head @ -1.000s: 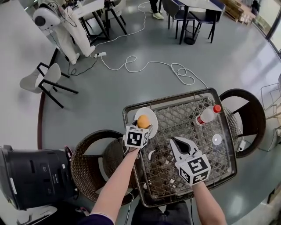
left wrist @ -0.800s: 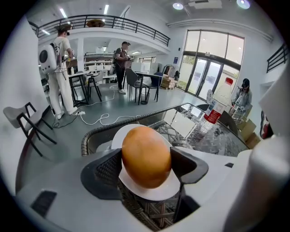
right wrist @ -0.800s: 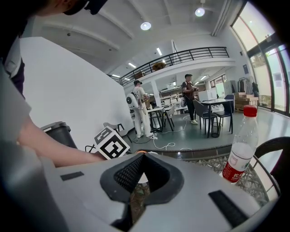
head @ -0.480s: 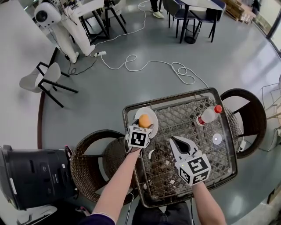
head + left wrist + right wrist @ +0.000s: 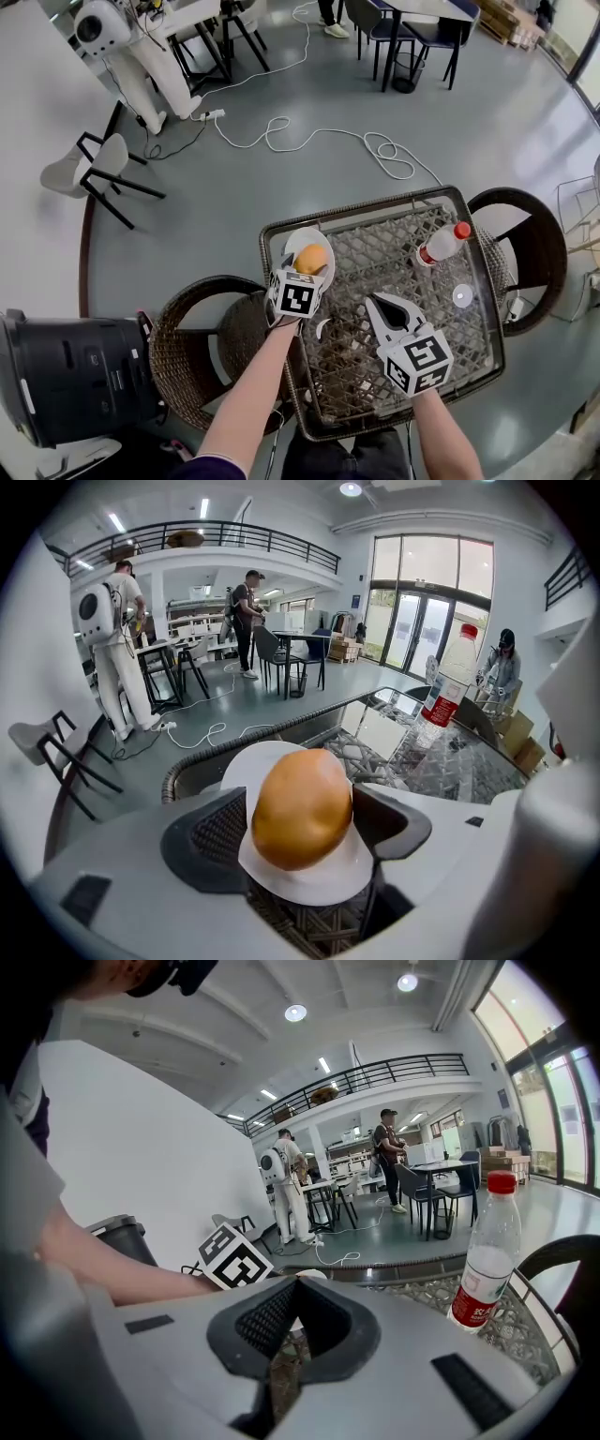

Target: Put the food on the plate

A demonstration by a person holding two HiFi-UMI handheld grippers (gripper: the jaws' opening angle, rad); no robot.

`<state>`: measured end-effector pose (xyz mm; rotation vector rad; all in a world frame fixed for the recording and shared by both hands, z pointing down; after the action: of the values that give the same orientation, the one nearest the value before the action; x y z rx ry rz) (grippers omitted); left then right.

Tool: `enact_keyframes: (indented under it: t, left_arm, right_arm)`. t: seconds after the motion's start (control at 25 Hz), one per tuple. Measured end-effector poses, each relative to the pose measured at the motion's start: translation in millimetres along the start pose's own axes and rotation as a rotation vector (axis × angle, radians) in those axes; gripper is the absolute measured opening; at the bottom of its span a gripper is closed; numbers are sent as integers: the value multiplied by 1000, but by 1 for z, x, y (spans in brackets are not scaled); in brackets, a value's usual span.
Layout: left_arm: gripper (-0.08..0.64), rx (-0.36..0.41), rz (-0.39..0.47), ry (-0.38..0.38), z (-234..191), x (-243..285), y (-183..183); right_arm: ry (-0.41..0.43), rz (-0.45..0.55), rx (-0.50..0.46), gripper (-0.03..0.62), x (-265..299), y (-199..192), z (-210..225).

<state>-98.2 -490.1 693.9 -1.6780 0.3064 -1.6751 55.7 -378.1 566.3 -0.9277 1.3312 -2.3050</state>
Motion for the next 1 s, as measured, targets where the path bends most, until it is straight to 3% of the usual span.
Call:
enact_keyframes:
  t: [0.32, 0.68, 0.8, 1.0]
  left_arm:
    - [341, -38, 18, -2, 4, -34, -5]
    - [336, -78, 160, -53, 12, -113, 1]
    - [233, -98, 240, -59, 13, -148, 5]
    - [122, -155, 347, -78, 13, -205, 12]
  right_arm:
    - [14, 20, -8, 6, -5, 6, -7]
    - [48, 63, -8, 6, -9, 13, -21]
    - [64, 88, -6, 6, -14, 19, -30]
    - [98, 110, -41, 6, -22, 37, -47]
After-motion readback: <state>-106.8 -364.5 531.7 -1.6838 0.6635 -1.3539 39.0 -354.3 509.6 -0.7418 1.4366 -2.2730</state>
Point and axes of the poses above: the fingertips, and each gripper's own axes: x forward along the fingers, z to its right, y out of its top, the point moved 5 cm from there along -x, backward along the fingers, and after that the axes turned 14 degrees about y, right-handed, at the moved point
